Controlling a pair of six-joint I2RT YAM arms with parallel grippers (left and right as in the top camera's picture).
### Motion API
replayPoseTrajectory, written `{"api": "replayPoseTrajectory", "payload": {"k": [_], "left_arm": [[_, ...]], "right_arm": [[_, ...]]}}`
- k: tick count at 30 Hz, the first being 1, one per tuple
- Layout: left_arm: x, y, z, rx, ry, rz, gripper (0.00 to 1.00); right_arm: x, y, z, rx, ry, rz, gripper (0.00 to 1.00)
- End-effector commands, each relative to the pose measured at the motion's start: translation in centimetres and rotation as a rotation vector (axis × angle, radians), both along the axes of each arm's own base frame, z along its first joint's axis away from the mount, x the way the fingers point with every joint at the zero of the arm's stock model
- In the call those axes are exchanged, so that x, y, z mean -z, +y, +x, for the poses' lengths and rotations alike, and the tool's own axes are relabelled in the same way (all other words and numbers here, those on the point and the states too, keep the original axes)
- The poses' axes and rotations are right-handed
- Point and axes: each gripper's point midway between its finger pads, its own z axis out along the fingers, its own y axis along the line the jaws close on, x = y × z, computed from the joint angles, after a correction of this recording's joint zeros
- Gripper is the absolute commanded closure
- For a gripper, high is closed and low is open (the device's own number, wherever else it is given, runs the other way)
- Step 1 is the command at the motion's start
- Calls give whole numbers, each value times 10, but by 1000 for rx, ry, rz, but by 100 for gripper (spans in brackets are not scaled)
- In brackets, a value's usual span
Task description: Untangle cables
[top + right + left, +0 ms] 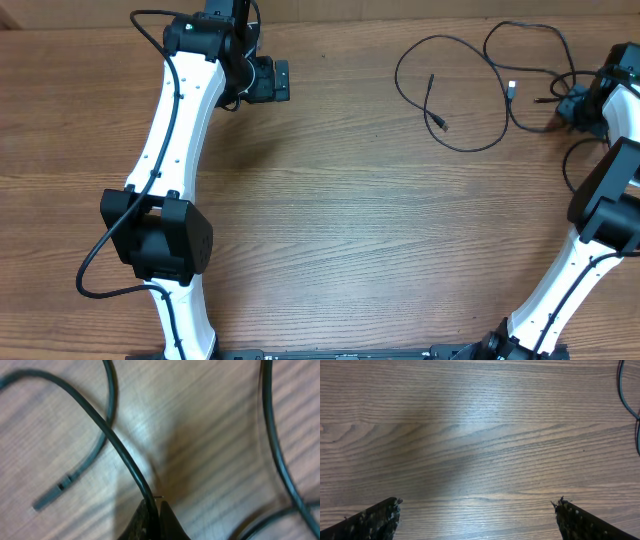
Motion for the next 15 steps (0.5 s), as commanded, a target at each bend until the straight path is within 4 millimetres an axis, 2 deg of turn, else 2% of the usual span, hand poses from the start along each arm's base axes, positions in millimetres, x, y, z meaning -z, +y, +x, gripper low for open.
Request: {"api": "replayPoseTrajectory", "payload": {"k": [1,5,10,15], "left_arm": [[-5,-5,-5,-4,5,-15,0],[-4,-5,-7,-5,12,-14,0],[-4,-5,-8,-12,18,-16,0],[-3,-4,-10,-15,26,-16,0]], "right_arm": [[-7,-7,13,-4,-50,-39,96],[-16,-14,28,-43,-108,-91,96],[-26,-32,36,-21,-150,-164,96],[-36,-69,28,14,-159,-257,96]]}}
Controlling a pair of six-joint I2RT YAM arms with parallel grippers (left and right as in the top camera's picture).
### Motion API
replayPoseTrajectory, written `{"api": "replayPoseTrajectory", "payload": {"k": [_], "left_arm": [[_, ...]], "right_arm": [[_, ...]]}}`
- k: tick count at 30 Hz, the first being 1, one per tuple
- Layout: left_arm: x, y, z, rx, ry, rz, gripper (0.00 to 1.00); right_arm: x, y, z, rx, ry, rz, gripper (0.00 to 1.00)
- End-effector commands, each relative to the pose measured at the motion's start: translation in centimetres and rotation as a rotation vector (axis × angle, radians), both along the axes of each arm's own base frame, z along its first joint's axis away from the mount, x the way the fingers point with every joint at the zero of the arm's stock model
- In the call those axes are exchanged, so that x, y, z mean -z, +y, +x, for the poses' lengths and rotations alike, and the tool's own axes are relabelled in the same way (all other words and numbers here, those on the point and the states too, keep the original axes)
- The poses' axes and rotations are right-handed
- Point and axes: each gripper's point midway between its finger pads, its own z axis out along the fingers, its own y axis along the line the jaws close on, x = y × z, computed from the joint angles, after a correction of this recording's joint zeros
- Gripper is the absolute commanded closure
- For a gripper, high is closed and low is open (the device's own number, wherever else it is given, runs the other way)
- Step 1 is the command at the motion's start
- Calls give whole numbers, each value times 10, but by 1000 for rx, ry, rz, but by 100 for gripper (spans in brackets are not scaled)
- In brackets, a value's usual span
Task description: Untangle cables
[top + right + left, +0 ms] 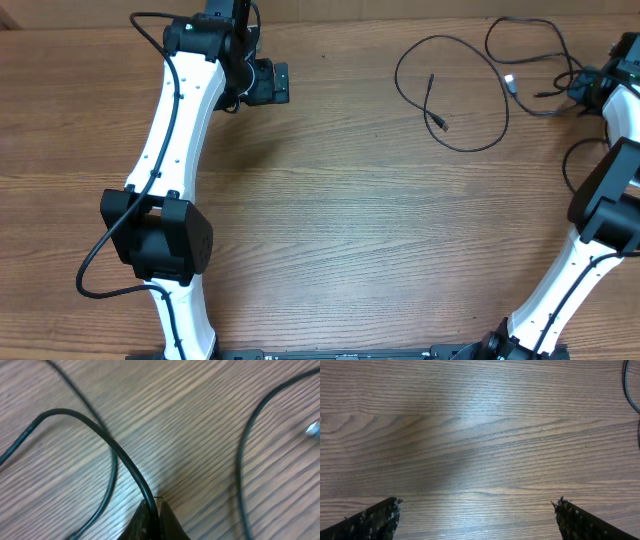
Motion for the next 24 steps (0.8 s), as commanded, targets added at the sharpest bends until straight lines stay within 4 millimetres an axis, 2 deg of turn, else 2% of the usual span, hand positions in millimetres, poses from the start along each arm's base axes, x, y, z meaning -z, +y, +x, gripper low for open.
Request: {"api": "replayPoseTrajectory", "payload": {"k": [1,6,10,15,24], "left_arm": [[-5,-5,-4,-1,-2,-16,0],[-6,-6,-3,-16,-1,-21,0],[-6,-6,-2,-26,-5,-25,0],[-6,-6,-2,-44,-2,-31,0],[-6,-6,-2,-43,-3,-30,0]], "right_arm": [[-6,-39,-14,54,7,-76,96],[-8,-73,-33,114,-6,-77,95],[-8,-78,-36,99,-38,-30,94],[-9,-70,-28,70,-58,-14,92],[-11,-22,6,-36,-82,2,91]]}}
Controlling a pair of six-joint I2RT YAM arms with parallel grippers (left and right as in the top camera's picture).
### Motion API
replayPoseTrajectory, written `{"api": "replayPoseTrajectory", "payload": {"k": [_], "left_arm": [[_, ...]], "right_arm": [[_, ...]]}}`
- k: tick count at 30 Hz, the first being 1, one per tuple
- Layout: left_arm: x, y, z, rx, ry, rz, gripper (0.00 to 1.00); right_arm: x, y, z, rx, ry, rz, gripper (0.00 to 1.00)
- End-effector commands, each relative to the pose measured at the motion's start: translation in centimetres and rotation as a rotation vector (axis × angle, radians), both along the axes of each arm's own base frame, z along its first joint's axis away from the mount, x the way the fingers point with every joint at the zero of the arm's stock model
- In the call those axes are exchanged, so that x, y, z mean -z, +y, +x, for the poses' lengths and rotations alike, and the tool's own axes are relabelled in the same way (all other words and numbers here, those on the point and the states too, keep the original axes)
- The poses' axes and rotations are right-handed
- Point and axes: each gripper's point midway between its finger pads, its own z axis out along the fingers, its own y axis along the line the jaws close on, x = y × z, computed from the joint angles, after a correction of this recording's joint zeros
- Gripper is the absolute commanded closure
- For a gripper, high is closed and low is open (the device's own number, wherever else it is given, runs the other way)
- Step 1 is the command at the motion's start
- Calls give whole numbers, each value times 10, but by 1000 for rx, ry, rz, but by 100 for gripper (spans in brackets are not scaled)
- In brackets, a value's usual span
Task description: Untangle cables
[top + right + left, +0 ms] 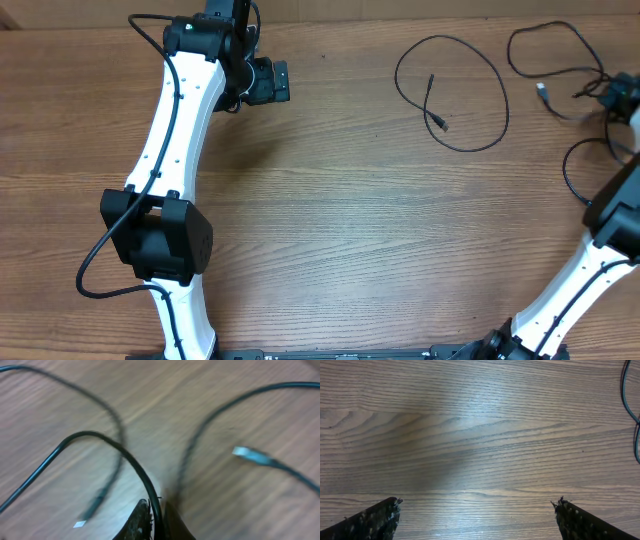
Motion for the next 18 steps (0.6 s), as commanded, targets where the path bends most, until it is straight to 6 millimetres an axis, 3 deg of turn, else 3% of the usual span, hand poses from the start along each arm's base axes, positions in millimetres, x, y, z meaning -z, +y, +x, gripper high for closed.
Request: {"api": "replayPoseTrajectory", "payload": {"k": [1,11,12,13,14,15,18], "left_arm": [[-6,-6,-3,-4,-7,-18,0],[-6,-6,-3,-4,-7,-18,0],[-6,-6,-3,-4,-7,-18,0],[-6,-6,-3,-4,-7,-18,0],[-6,-6,-3,-4,-7,-18,0],[-6,-6,-3,-4,-7,-18,0],[-6,-6,-3,-4,-7,-18,0]], "right_arm": [[-4,24,21,-60,-23,-11,91],[-5,29,25,-52,-9,-46,89],[-5,29,25,-52,-9,-46,84],[-5,29,25,-52,-9,-46,55],[-5,29,25,-52,-10,-46,16],[-5,29,26,-51,-10,-47,0],[-6,29,26,-51,-15,-50,0]]}}
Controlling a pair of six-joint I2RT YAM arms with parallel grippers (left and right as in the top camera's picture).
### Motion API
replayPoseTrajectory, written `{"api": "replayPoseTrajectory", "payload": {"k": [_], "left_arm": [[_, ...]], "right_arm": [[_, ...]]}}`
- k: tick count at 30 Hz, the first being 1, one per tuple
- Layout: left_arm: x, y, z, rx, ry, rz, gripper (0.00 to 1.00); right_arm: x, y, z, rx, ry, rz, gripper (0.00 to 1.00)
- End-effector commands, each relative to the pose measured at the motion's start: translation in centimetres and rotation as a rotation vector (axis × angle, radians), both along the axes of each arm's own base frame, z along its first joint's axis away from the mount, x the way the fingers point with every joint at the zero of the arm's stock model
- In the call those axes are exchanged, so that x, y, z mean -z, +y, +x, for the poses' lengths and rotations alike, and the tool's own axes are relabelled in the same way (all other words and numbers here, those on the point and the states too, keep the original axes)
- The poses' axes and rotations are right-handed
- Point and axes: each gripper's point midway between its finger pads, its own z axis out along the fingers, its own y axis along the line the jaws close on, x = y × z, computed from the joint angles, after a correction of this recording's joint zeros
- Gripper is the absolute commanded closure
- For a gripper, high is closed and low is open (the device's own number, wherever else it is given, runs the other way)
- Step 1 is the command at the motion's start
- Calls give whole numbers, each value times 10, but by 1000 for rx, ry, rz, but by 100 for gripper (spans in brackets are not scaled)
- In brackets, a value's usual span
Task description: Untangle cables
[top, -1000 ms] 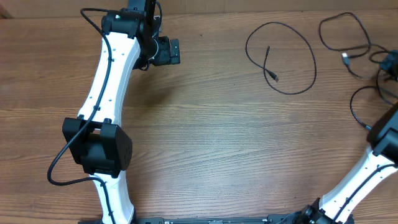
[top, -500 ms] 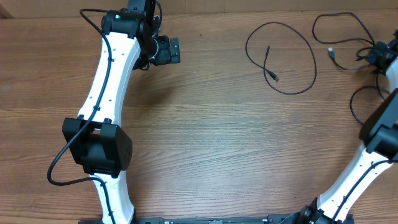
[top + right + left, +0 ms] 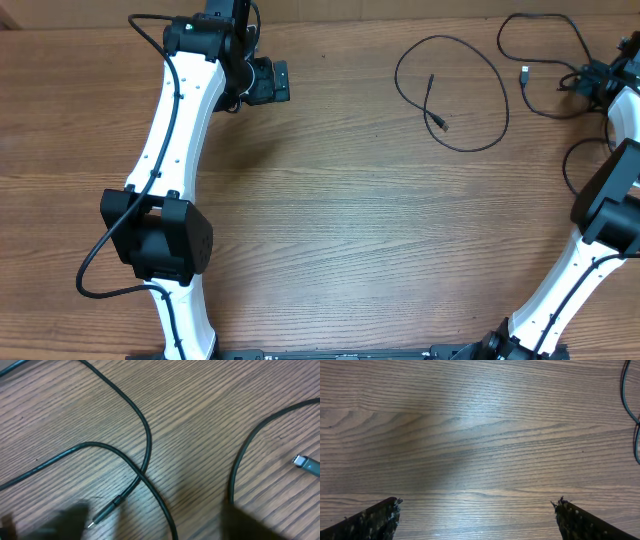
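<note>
Two black cables lie on the wooden table, apart from each other. One forms a round loop at the back centre-right, both ends inside it. The other cable curls at the far right; its silver plug points down. My right gripper sits at this cable, open. In the right wrist view the strand runs between the blurred fingers of the right gripper, beside a thin plug. My left gripper is open over bare wood at the back left.
The table's back edge runs just behind both cables. A black lead from the right arm loops beside its forearm. In the left wrist view a bit of the round loop shows at the right edge.
My right gripper has opened and let go of the far-right cable. It now sits slightly left and farther back. The cable's loop and silver plug lie a little further left. The left arm is unchanged.
My right gripper was shut on the far-right cable while that cable lay across the round loop. It then held the cable farther right and back, and by 0.6 s ago the two cables were apart. Now the cable lies released.
</note>
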Motion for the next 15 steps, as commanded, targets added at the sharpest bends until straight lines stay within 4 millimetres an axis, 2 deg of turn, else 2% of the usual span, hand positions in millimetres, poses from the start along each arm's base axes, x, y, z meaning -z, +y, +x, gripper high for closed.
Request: {"api": "replayPoseTrajectory", "payload": {"k": [1,8,15], "left_arm": [[-6,-6,-3,-1,-7,-17,0],[-6,-6,-3,-1,-7,-17,0],[-6,-4,-2,21,-13,-2,0]], "right_arm": [[-2,-5,3,4,-12,-15,0],[-8,-4,1,6,7,-9,0],[-30,22,-10,-23,113,45,0]]}}
